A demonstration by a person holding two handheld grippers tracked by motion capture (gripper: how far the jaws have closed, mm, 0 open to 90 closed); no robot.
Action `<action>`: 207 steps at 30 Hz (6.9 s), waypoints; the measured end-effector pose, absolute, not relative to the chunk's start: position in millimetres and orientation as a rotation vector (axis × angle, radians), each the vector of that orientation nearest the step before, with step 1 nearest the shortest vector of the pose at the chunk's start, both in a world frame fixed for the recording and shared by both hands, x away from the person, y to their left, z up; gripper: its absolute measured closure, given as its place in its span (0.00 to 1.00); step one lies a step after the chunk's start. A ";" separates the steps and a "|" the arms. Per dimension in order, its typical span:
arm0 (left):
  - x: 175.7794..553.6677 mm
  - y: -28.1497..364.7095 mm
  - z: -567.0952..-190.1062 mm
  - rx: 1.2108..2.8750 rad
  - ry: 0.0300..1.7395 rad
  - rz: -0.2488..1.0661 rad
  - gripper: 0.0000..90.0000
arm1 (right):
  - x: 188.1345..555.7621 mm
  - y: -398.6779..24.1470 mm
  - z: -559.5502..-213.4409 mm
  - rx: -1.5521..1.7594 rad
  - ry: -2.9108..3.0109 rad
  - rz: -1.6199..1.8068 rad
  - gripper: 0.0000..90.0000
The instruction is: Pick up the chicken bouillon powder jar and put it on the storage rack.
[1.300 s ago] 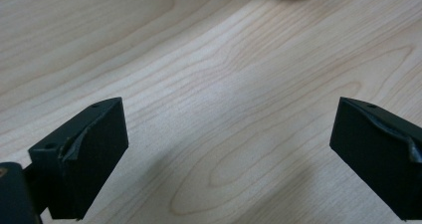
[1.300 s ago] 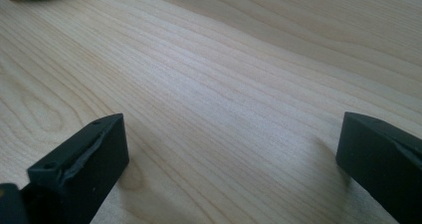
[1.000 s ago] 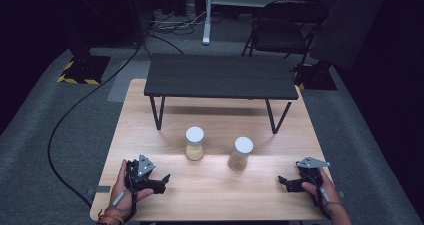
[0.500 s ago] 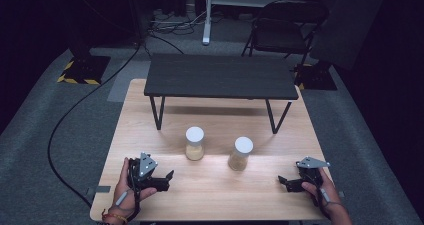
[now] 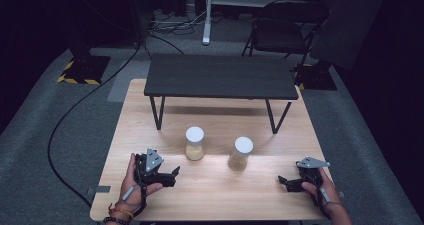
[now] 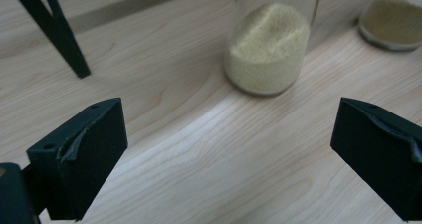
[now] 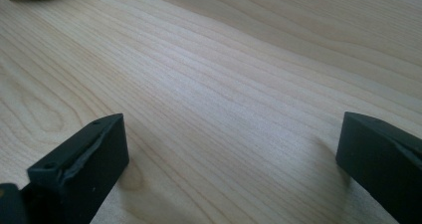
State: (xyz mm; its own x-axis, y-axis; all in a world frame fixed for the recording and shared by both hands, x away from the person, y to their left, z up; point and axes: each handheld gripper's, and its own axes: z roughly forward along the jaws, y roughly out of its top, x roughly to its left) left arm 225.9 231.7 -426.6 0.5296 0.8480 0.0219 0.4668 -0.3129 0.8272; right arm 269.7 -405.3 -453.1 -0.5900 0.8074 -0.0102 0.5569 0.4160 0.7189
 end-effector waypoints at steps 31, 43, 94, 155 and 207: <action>279.2 193.3 -423.8 1.958 1.011 0.519 0.02 | 270.5 -405.9 -453.0 1.167 2.325 0.978 0.00; 303.5 185.6 -429.2 1.927 1.042 0.457 0.02 | 270.5 -405.9 -453.0 1.167 2.325 0.978 0.00; 271.0 171.8 -407.4 1.816 0.957 0.614 0.39 | 271.2 -406.4 -453.0 1.162 2.329 0.980 0.00; 333.2 160.3 -236.2 1.648 0.904 0.728 0.38 | 271.2 -406.4 -453.0 1.162 2.329 0.980 0.00; 409.4 144.7 -247.1 1.705 0.977 0.742 0.38 | 271.2 -406.4 -453.1 1.162 2.329 0.980 0.00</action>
